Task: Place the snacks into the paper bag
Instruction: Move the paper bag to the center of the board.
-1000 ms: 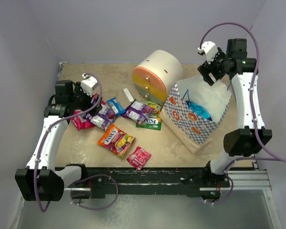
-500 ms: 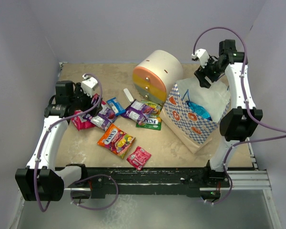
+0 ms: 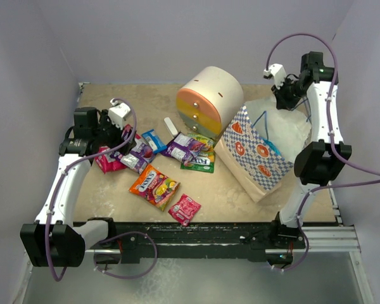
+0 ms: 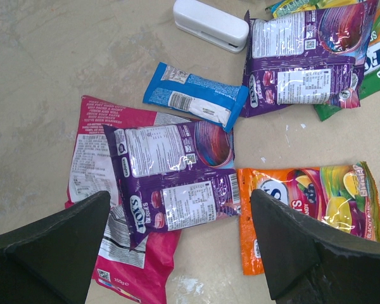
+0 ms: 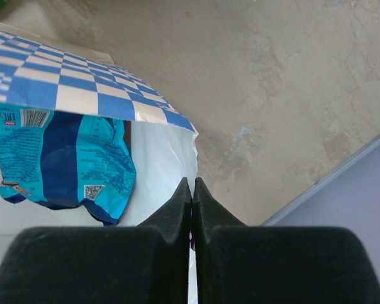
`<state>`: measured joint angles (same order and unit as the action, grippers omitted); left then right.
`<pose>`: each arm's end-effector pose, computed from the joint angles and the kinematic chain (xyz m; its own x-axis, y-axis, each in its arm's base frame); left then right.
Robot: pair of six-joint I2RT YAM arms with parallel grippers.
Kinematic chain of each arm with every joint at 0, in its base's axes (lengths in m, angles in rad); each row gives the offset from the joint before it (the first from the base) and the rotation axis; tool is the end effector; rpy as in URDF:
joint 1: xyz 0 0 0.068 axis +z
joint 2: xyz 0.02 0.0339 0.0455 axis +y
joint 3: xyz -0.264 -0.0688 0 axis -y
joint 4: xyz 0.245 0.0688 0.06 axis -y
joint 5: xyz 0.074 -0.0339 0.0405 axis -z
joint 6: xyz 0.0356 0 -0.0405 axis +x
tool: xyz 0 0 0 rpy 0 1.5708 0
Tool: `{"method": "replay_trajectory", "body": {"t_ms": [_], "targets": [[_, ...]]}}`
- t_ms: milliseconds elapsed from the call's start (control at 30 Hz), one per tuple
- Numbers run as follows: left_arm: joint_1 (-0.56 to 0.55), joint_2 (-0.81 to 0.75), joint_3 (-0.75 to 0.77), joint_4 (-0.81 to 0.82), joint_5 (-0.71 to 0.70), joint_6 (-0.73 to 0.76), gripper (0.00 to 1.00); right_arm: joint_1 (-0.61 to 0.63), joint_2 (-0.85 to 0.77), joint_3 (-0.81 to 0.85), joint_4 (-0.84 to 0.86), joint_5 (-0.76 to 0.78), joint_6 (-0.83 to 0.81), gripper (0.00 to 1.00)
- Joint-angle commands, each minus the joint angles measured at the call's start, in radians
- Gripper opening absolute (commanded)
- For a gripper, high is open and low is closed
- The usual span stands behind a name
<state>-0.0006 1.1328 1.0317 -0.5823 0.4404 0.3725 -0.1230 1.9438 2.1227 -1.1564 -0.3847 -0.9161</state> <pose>0.2402 -0.0153 0.3205 -0.4676 0.3295 -0.8202 0.5382 0.8422 0.0315 0.4050 -0.0366 0.3733 -0.4261 -0.6882 -0.5873 -0.7103 0.6565 -0.2540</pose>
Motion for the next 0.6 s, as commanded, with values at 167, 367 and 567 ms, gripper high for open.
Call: {"method": "replay_trajectory", "body": {"t_ms": [167,367,567], "targets": [[0.002,-0.011,-0.004,0.049,0.042,0.019,0.95,-0.119,-0.060,0.028,0.074,0.139,0.155,0.00],[0.002,-0.004,-0.001,0.050,0.027,0.028,0.95,-0.132,0.013,0.101,0.105,0.202,0.354,0.00],[0.001,-0.001,0.000,0.047,0.009,0.034,0.95,-0.132,-0.020,0.072,0.168,0.236,0.474,0.00]]}}
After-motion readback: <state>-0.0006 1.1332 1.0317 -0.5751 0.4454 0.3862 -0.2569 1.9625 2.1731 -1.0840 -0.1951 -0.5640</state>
